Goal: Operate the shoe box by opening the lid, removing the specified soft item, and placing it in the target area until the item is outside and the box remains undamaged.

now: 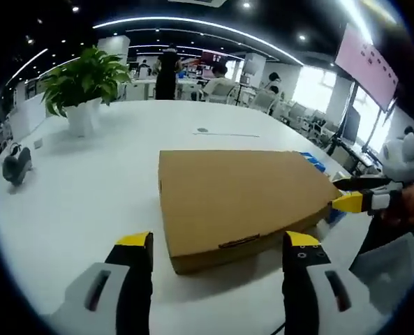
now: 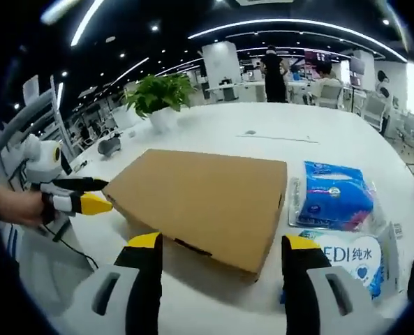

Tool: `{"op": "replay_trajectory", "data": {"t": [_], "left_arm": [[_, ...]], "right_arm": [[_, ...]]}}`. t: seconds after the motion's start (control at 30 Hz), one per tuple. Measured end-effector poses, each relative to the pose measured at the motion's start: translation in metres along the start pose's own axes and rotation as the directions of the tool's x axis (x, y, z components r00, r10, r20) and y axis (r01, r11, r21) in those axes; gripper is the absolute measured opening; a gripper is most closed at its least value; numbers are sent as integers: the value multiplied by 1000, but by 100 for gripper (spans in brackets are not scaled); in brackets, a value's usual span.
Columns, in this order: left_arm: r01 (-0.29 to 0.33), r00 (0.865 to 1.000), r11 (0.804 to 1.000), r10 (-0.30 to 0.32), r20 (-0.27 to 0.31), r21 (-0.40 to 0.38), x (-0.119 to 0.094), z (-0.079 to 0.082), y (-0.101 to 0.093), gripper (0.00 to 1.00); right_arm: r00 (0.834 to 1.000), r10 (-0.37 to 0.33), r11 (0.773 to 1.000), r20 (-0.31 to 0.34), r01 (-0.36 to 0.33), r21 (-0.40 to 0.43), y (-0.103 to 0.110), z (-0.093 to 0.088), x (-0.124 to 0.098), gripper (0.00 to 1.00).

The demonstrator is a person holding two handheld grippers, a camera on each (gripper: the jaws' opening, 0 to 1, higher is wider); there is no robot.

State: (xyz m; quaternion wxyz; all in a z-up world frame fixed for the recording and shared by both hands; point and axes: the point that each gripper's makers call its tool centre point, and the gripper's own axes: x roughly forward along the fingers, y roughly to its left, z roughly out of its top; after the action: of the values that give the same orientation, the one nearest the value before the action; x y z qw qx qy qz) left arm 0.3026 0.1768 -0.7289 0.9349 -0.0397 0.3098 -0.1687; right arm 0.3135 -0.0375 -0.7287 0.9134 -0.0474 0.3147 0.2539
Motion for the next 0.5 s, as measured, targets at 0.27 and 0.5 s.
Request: {"op": "replay_trajectory", "data": {"t": [0.27, 0.5], "left_arm": [[-27, 1000, 994, 28, -14, 103, 0, -7, 7, 75], [-33, 999, 992, 37, -31, 121, 4, -11, 10, 72]], "right_arm": [[1000, -6, 997, -26, 4, -81, 2, -5, 3, 74], [998, -17, 994, -55, 11, -109, -1, -9, 6, 70]]}}
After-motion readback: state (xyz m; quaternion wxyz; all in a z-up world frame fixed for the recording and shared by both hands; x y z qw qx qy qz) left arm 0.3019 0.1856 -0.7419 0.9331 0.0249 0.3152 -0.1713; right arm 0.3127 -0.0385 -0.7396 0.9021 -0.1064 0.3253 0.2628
